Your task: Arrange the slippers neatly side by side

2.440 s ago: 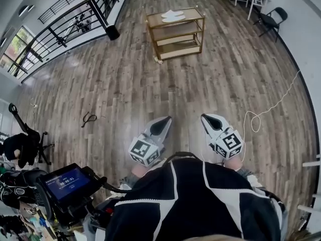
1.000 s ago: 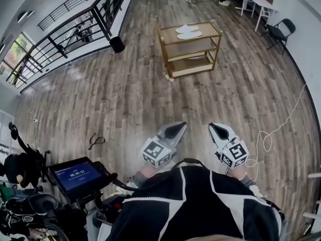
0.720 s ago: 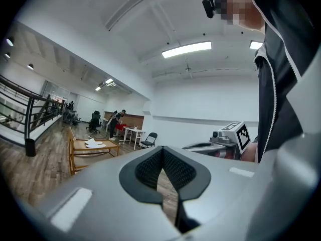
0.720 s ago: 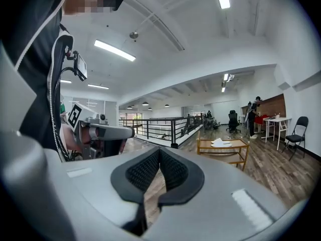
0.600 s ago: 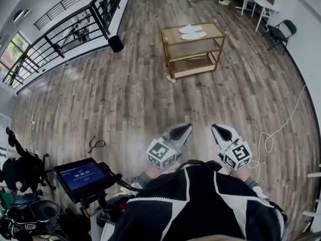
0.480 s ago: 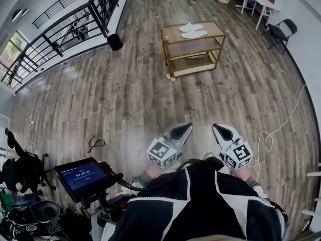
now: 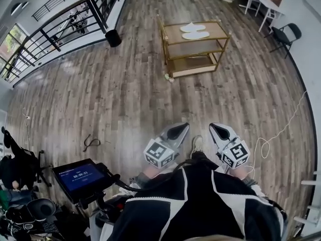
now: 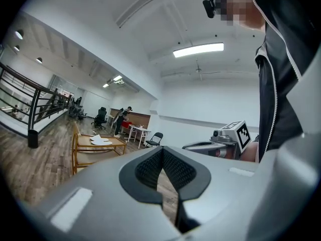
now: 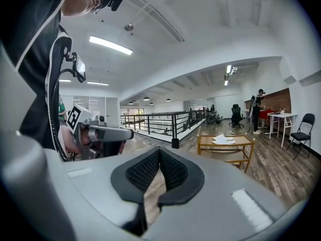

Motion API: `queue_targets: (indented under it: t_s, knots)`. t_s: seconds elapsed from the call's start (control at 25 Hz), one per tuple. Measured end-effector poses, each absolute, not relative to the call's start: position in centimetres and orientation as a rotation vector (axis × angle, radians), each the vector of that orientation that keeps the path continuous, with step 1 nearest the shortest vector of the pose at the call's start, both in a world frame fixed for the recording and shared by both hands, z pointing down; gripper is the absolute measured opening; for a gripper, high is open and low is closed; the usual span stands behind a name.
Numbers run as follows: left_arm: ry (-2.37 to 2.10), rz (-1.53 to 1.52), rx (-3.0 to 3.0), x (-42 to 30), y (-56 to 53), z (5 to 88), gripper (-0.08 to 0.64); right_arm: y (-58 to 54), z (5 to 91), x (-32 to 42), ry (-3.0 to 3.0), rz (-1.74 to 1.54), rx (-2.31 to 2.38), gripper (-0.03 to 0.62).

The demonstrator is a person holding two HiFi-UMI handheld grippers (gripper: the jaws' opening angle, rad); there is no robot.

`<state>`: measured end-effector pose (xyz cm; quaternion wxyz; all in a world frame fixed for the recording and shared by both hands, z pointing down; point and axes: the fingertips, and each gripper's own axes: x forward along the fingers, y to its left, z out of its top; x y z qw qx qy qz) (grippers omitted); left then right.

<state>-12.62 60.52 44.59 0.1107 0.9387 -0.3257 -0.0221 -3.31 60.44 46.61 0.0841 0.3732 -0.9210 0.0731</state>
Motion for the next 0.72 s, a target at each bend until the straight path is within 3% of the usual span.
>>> queue_targets:
  t_s: [0.72]
  knots:
    - [-1.126, -0.038, 2.724, -6.3, 41.9, 42.9, 0.017, 40.8, 45.1, 2.3, -2.851, 0.198, 0.938, 0.009]
